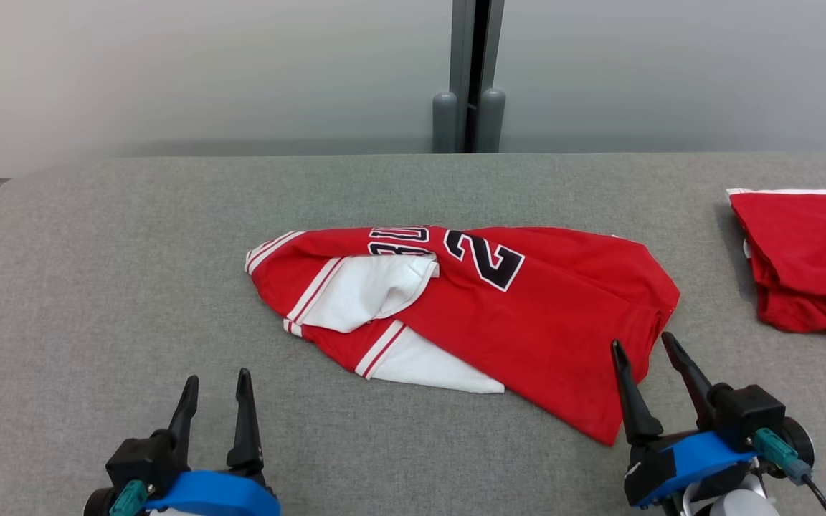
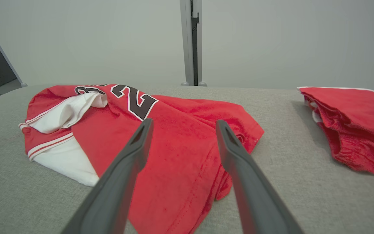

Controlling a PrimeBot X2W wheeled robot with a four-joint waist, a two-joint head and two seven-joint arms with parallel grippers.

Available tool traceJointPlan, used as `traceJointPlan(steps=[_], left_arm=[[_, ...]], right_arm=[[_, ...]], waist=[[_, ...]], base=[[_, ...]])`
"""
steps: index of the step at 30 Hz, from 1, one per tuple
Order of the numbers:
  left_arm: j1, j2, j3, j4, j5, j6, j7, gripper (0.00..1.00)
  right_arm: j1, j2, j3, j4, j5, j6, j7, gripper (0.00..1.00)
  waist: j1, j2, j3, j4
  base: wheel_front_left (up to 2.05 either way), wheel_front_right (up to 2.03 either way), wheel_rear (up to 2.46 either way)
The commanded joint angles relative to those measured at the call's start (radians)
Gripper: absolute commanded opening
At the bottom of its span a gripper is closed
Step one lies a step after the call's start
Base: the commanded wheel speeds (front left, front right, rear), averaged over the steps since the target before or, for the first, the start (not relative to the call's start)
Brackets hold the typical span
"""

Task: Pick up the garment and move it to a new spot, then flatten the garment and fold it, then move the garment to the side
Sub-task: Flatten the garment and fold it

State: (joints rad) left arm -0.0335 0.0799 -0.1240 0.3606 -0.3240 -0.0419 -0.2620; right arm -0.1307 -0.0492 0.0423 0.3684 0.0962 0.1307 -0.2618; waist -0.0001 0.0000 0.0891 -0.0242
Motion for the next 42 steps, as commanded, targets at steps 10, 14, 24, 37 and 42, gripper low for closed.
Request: traceJointPlan(steps=[10,14,24,37,42], left_arm=[[-0.159,-0.01,-0.087,0.088,0.029,-0.044,0.042,1.0],[-0.227,-0.015,-0.11,0.17,-0.014,-0.062,0.086,1.0],[-0.34,-0.018,-0.088,0.342,-0.11,-0.079,0.096,1.0],[-0.422,-0.001,-0.117,0.367,-0.22,-0.091,0.05,0.0],[-0.414,0.02,-0.176,0.302,-0.209,-0.089,0.013,0.0]], right_arm=[[-0.052,-0.003,0.007,-0.026,-0.006,0.0,-0.004,1.0],[-0.07,-0.003,0.012,-0.033,0.0,0.0,-0.004,1.0],[-0.082,-0.002,0.005,-0.04,0.011,0.0,-0.004,1.0],[-0.082,-0.002,0.02,-0.041,0.016,0.0,-0.004,1.0],[-0.063,-0.002,-0.003,-0.036,0.001,0.0,-0.004,1.0]], waist=[[0.0001,0.0,0.07,-0.047],[0.0001,0.0,0.104,-0.083],[0.0001,0.0,0.154,-0.145],[0.0001,0.0,0.158,-0.162],[0.0001,0.0,0.135,-0.131]], base=[[0.0,0.0,0.0],[0.0,0.0,0.0],[0.0,0.0,0.0],[0.0,0.0,0.0],[0.0,0.0,0.0]])
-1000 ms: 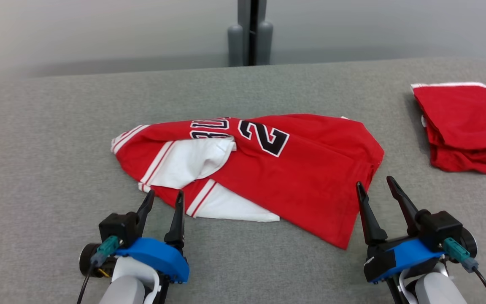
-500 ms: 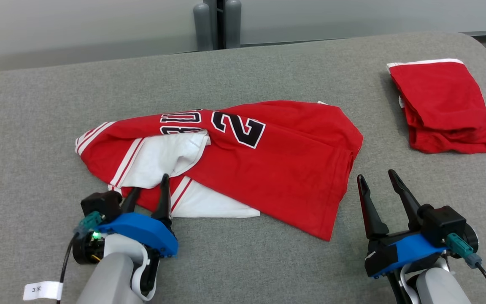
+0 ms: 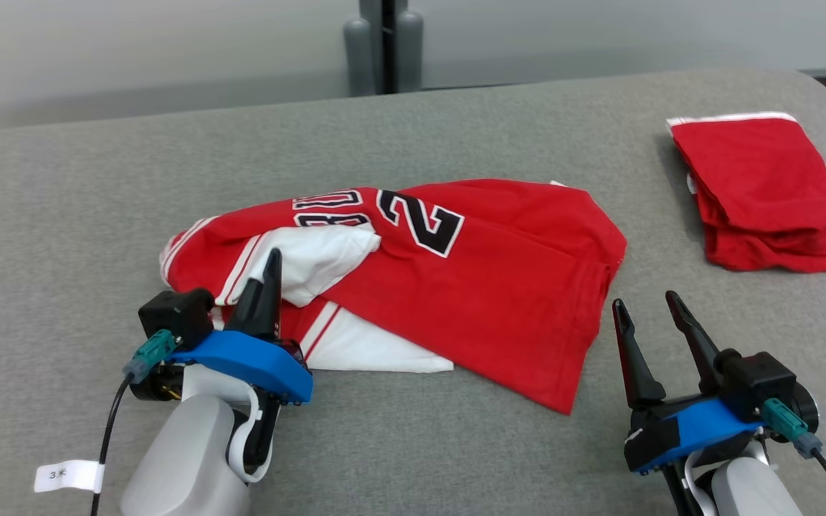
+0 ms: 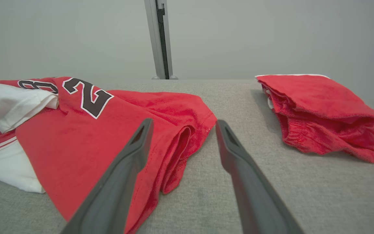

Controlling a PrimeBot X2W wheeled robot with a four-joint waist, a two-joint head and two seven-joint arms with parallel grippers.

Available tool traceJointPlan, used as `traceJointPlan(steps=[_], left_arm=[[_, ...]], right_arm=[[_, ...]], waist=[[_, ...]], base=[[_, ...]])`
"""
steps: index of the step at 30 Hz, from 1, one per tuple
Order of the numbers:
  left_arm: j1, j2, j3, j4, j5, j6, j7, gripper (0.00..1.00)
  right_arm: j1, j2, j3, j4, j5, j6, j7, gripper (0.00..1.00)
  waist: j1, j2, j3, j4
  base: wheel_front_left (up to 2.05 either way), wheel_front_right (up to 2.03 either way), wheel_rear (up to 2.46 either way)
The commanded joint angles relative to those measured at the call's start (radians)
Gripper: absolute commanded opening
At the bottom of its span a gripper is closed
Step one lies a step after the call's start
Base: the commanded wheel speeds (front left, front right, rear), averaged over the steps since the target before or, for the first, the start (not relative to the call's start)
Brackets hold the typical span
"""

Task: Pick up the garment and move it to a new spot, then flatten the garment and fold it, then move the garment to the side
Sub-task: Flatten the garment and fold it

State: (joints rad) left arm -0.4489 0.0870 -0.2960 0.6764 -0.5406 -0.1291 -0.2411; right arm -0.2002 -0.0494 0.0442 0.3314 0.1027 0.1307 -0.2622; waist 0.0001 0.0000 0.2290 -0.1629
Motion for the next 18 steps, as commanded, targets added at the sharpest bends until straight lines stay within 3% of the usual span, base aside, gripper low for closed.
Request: traceJointPlan(steps=[1,6,10,18], left_arm=[[0.012,0.022,-0.015,-0.037,0.015,-0.002,-0.011,0.0],[0.097,0.076,-0.064,-0.184,0.05,-0.002,-0.017,0.0],[0.207,0.143,-0.097,-0.339,0.064,0.002,0.052,0.0],[0.459,0.266,-0.093,-0.712,0.029,0.09,0.266,0.0]], right_arm=[[0.009,-0.002,-0.009,0.003,-0.008,0.0,-0.004,1.0],[0.025,-0.002,-0.016,0.014,-0.014,0.0,-0.004,1.0],[0.036,-0.003,-0.018,0.024,-0.009,0.0,-0.004,1.0],[0.061,-0.003,-0.049,0.033,-0.021,0.0,-0.004,1.0]], waist=[[-0.0001,0.0,-0.012,0.017],[-0.0001,0.0,-0.06,0.066],[-0.0001,0.0,-0.096,0.097],[-0.0001,0.0,-0.123,0.115]], base=[[0.0,0.0,0.0],[0.0,0.0,0.0],[0.0,0.0,0.0],[0.0,0.0,0.0]])
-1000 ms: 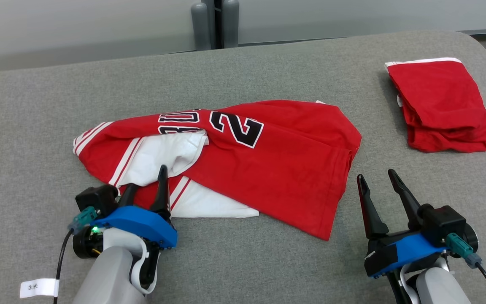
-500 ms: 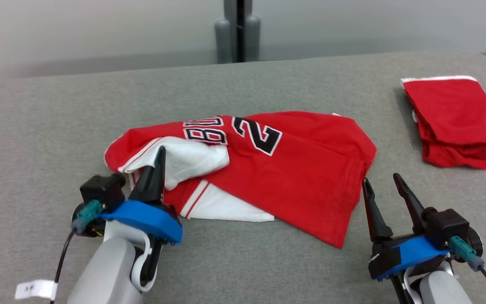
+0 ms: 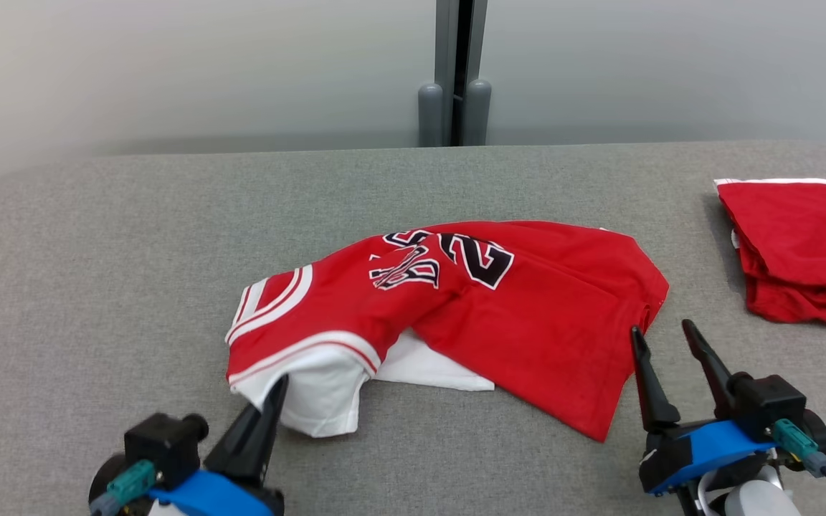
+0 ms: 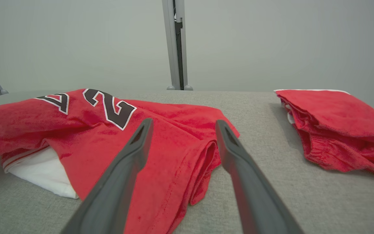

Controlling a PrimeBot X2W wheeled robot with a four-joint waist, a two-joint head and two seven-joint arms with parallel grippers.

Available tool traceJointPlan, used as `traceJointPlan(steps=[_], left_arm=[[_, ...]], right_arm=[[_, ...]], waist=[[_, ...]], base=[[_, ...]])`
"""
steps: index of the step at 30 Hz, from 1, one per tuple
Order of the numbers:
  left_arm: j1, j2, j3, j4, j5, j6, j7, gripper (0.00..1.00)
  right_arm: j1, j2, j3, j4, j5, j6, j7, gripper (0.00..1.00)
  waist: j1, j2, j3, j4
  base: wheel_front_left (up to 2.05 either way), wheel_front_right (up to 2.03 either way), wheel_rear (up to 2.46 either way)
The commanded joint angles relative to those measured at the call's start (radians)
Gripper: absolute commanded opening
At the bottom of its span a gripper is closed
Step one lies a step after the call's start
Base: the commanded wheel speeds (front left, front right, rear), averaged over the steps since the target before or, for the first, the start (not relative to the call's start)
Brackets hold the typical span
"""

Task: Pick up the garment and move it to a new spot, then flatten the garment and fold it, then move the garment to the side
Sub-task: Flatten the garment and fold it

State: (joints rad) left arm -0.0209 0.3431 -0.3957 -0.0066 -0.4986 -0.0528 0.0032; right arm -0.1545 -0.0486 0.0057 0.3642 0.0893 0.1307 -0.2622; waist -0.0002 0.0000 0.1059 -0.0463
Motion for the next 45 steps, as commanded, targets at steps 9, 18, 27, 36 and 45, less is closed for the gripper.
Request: traceJointPlan(steps=[9,18,27,36,45], left_arm=[[0.121,0.008,0.045,-0.052,-0.079,0.074,0.07,0.0],[-0.038,-0.056,0.069,0.251,-0.108,0.045,-0.004,0.0],[-0.141,-0.085,0.074,0.43,-0.077,0.035,-0.134,1.0],[-0.187,-0.096,0.059,0.456,-0.024,0.034,-0.236,1.0],[-0.119,-0.13,0.05,0.427,0.008,0.055,-0.263,1.0]], right_arm=[[-0.002,-0.003,-0.091,-0.009,-0.035,0.0,-0.004,1.0],[-0.029,-0.003,-0.162,-0.017,-0.075,0.0,-0.004,1.0],[-0.038,-0.003,-0.226,-0.027,-0.103,0.0,-0.004,1.0],[-0.019,-0.003,-0.177,-0.01,-0.077,0.0,-0.004,1.0],[0.013,-0.003,-0.046,0.018,-0.025,0.0,-0.004,1.0]], waist=[[0.0002,0.0,0.025,-0.024],[0.0002,0.0,0.048,-0.042],[0.0002,0.0,0.051,-0.034],[0.0002,0.0,0.01,0.012],[0.0002,0.0,-0.048,0.028]], base=[[0.0,0.0,0.0],[0.0,0.0,0.0],[0.0,0.0,0.0],[0.0,0.0,0.0],[0.0,0.0,0.0]])
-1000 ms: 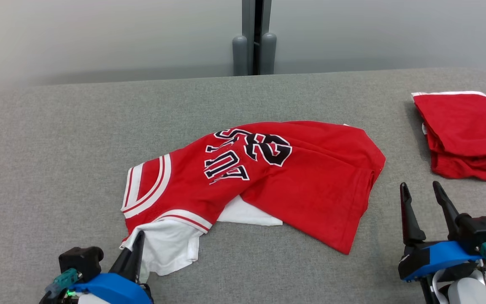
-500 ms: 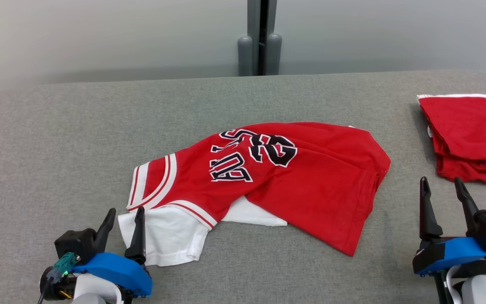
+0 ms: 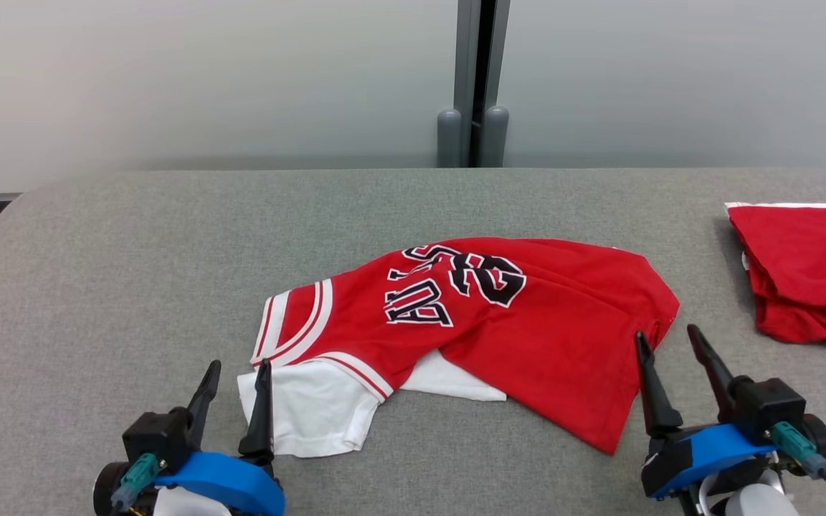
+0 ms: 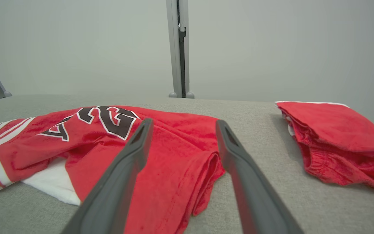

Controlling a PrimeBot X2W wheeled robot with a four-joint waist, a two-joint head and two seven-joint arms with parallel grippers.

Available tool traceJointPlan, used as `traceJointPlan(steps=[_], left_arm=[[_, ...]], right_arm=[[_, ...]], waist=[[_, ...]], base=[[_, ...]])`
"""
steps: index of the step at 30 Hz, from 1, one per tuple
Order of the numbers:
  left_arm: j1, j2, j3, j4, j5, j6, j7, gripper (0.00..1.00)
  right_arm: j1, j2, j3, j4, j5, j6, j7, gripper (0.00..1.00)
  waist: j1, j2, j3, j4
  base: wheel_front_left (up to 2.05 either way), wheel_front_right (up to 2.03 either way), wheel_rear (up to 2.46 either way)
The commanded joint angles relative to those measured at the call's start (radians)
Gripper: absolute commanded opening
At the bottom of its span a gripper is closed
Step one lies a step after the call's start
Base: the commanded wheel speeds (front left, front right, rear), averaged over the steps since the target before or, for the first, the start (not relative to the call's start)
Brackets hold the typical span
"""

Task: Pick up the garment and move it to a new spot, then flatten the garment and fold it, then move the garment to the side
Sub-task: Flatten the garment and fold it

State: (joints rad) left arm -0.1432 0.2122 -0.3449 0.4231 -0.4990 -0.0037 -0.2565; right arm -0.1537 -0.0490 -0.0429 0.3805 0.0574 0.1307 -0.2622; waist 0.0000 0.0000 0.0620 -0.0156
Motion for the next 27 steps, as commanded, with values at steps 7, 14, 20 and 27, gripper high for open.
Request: traceJointPlan(steps=[7,14,20,27], left_arm=[[0.046,-0.009,0.009,-0.026,0.05,0.021,-0.009,1.0],[0.082,-0.031,0.062,-0.058,0.074,0.028,-0.01,1.0],[0.098,-0.046,0.091,-0.061,0.091,0.018,-0.01,1.0],[0.103,-0.059,0.116,-0.057,0.107,0.004,-0.01,1.0]], right_arm=[[0.016,-0.003,0.081,0.018,0.03,0.0,-0.004,1.0],[0.017,-0.003,0.103,0.027,0.041,0.0,-0.004,1.0],[0.019,-0.003,0.103,0.03,0.042,0.0,-0.004,1.0],[0.019,-0.003,0.089,0.03,0.044,0.0,-0.004,1.0]], waist=[[0.0,0.0,-0.029,-0.004],[0.0,0.0,-0.045,-0.006],[0.0,0.0,-0.048,-0.007],[0.0,0.0,-0.046,-0.01]], base=[[0.0,0.0,0.0],[0.0,0.0,0.0],[0.0,0.0,0.0],[0.0,0.0,0.0]])
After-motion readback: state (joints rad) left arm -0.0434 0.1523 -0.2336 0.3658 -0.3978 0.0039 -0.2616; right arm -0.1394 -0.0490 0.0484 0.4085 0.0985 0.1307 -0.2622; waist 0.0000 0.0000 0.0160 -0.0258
